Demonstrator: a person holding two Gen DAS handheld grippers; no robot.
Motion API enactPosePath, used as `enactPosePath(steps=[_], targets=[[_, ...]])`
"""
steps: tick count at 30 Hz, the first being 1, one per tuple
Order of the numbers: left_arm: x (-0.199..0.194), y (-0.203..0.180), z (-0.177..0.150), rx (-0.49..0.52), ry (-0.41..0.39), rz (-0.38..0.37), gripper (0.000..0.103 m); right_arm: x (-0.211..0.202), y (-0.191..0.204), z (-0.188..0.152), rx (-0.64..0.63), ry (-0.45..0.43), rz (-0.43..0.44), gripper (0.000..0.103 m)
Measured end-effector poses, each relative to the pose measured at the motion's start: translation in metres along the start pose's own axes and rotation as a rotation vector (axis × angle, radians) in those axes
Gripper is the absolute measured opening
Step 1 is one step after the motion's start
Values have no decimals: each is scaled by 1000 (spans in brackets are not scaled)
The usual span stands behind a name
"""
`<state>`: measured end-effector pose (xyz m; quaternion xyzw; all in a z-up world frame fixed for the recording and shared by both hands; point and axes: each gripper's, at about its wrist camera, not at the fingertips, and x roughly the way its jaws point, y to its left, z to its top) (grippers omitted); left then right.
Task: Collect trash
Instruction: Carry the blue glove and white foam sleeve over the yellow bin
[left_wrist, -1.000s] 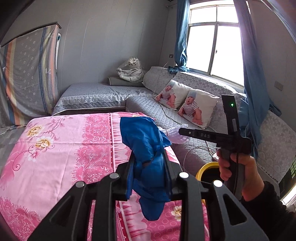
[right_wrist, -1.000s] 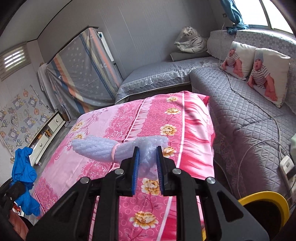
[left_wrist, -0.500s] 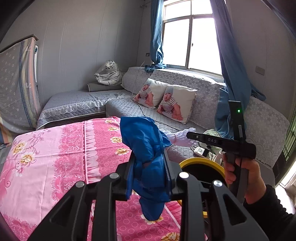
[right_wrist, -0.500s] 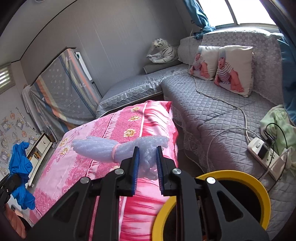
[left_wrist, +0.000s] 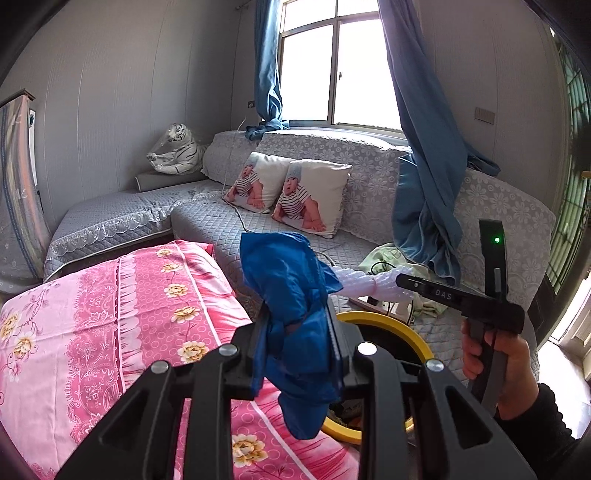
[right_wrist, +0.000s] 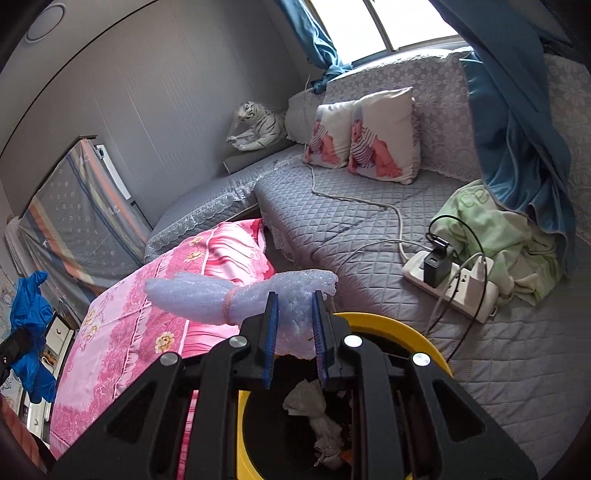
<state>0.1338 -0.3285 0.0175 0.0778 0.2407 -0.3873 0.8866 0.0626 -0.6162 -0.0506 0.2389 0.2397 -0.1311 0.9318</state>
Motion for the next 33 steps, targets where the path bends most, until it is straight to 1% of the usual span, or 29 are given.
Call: enactPosePath(steps=[4, 7, 11, 14, 18, 22, 28, 33], targets=[[14, -13, 6, 10, 3, -16, 25, -16, -13, -3, 11, -38, -61, 17], [26, -19, 9, 8, -1, -31, 25, -25, -21, -6, 13, -65, -125, 17], [45, -24, 11, 3, 5, -42, 25, -29, -31, -12, 26, -76, -167, 17], [62, -26, 8, -5, 24, -54, 25, -29, -32, -17, 16, -79, -210, 17], [82, -32, 2, -12, 50, -77, 25, -25, -38, -25, 32, -73, -233, 17], [102, -34, -7, -26, 78, -100, 25, -22, -42, -34, 30, -75, -294, 17], [130, -41, -19, -19, 123, -112, 25, -13, -48, -47, 24, -60, -336, 17], [144, -45, -30, -8, 144, -111, 26, -5, -49, -56, 17, -37, -349, 17]])
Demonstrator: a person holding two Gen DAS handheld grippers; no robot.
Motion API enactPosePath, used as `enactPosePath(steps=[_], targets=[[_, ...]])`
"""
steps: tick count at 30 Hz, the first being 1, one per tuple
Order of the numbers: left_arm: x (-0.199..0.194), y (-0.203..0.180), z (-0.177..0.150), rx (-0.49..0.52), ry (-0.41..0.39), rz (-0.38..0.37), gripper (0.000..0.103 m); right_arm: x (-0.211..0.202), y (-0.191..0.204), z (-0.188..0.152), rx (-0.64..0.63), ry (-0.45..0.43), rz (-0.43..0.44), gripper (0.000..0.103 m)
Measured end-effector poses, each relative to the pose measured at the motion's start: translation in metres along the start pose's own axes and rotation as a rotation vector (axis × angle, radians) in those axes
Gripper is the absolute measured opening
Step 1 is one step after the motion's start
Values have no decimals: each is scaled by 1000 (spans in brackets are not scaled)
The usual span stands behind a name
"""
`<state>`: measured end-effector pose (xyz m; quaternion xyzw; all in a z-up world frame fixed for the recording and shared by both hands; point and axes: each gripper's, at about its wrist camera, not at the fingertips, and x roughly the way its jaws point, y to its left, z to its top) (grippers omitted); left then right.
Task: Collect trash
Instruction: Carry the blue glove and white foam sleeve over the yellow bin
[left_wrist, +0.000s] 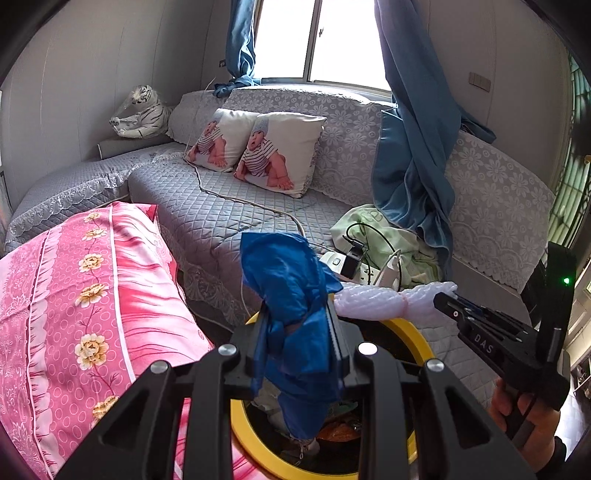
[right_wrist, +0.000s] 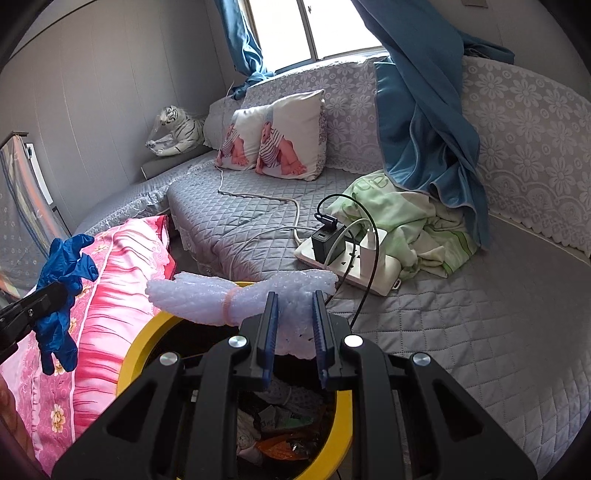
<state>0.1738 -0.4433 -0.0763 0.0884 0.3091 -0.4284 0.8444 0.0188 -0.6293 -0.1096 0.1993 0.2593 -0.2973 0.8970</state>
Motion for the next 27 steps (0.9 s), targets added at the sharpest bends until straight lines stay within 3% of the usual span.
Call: enactPosePath(steps=[12, 27], targets=[[24, -1, -11, 3, 40, 16, 26, 15, 11, -17, -68, 31, -49, 18], [42, 12, -14, -45, 100, -16, 27, 27, 14, -20, -74, 80, -53, 21]])
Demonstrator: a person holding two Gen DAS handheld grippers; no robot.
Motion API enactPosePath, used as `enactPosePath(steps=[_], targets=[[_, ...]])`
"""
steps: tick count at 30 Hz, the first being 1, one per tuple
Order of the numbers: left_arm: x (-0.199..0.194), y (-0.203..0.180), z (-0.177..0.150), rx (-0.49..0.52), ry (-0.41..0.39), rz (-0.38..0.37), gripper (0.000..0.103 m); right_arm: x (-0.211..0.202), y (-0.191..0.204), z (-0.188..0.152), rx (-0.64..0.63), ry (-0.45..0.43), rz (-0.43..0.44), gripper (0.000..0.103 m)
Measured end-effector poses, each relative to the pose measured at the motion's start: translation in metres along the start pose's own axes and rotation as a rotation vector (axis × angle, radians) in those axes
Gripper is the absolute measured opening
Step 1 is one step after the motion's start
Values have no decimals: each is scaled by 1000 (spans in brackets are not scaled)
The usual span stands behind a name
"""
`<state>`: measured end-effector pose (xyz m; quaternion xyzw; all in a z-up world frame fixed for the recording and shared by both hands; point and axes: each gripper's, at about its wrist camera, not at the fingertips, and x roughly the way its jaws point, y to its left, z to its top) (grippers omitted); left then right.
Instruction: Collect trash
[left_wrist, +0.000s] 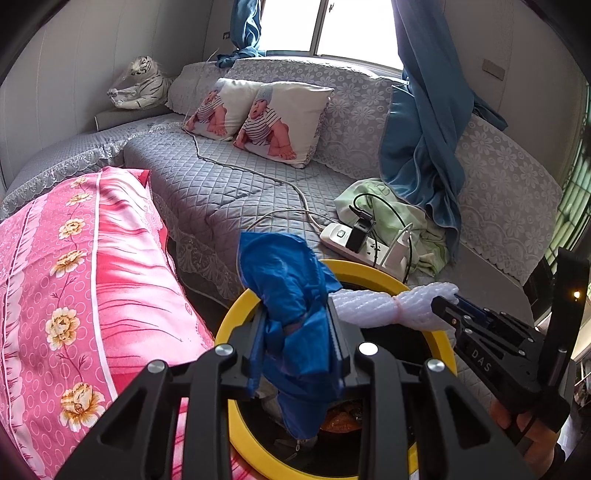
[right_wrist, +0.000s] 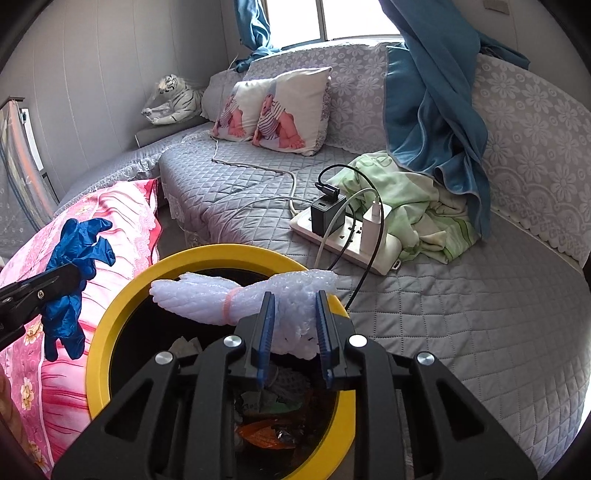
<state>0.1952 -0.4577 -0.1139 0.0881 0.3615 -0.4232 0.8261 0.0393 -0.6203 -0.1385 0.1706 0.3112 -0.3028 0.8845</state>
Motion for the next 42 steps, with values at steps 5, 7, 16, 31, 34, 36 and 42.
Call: enactPosePath(steps=[5, 7, 16, 31, 34, 36, 42], targets=[[0, 4, 1, -21, 7, -10, 29, -1, -1, 1, 9, -5, 9, 24], [0, 6, 1, -29, 10, -15, 31, -1, -1, 2, 11, -4, 14, 26], [-3, 15, 2, -78, 18, -23, 45, -7, -2, 6, 19, -12, 18, 37], [-36, 26, 8, -119, -53, 3, 56, -33, 0, 13, 19, -63, 12, 44], [-47, 30, 9, -124, -73, 5, 56, -41, 4, 16, 9, -75, 15, 44], [-57, 33, 9, -132, -87, 1, 56, -46, 8, 17, 2, -83, 21, 44], [-97, 51, 7, -150, -149, 19, 56, -67, 30, 25, -33, -121, 55, 44]])
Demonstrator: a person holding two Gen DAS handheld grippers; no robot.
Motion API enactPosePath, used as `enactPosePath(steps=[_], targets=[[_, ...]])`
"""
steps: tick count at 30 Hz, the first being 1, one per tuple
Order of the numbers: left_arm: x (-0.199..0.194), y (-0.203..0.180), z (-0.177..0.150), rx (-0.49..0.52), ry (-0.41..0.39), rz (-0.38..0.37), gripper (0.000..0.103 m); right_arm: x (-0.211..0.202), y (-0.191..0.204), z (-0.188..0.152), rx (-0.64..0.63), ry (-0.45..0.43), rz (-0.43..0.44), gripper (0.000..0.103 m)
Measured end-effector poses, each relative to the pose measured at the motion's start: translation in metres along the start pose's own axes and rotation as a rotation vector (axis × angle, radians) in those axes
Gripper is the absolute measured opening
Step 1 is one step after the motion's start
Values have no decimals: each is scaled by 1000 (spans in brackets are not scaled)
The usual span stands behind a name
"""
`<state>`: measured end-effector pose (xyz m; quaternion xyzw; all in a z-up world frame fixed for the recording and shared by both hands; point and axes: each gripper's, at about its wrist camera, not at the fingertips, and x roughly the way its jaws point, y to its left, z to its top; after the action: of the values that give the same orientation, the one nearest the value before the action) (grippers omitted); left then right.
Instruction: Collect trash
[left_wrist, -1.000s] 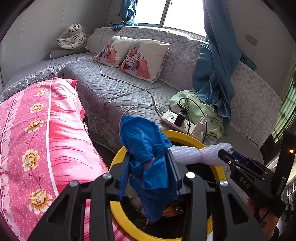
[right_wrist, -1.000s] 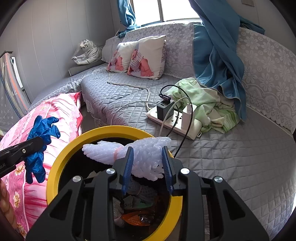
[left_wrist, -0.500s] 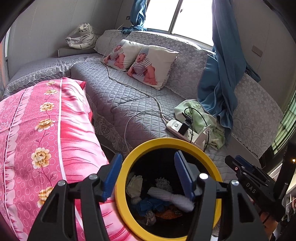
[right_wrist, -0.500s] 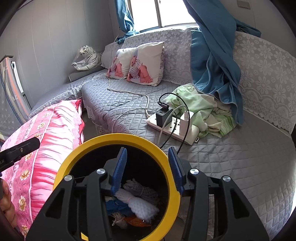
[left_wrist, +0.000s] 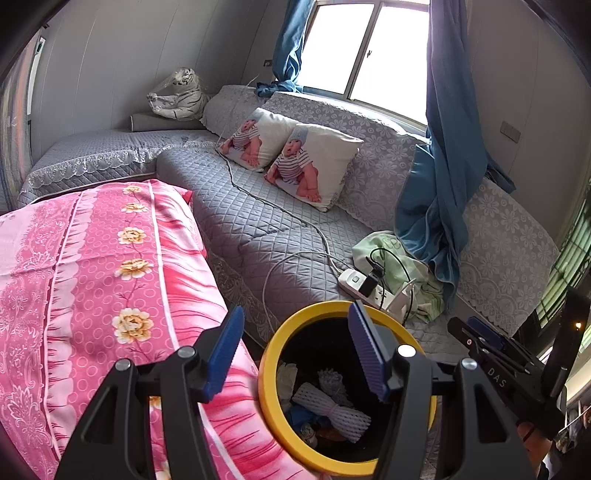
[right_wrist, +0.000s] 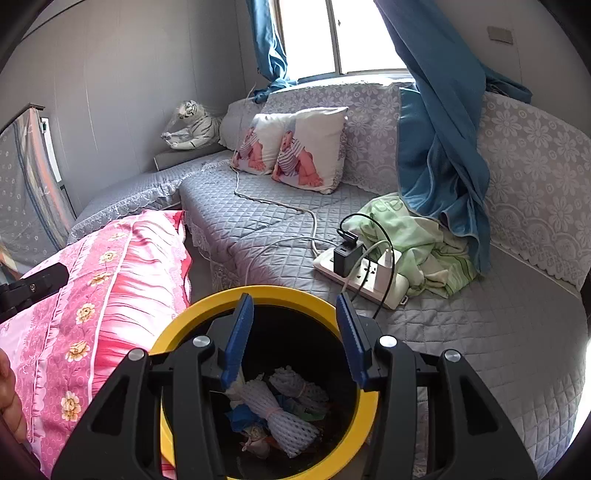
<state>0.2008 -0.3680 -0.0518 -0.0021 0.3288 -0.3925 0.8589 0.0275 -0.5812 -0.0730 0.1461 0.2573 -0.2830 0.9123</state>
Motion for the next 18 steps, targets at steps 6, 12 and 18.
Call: enactPosePath(steps=[6, 12, 18], targets=[[-52, 30, 1, -13, -66, 72, 56, -25, 38, 8, -48, -44, 73, 44], [-114, 71, -5, -38, -151, 149, 56, -52, 85, 11, -108, -84, 174, 44], [-177, 108, -18, -68, -223, 256, 56, -78, 136, 9, -177, -116, 284, 45]])
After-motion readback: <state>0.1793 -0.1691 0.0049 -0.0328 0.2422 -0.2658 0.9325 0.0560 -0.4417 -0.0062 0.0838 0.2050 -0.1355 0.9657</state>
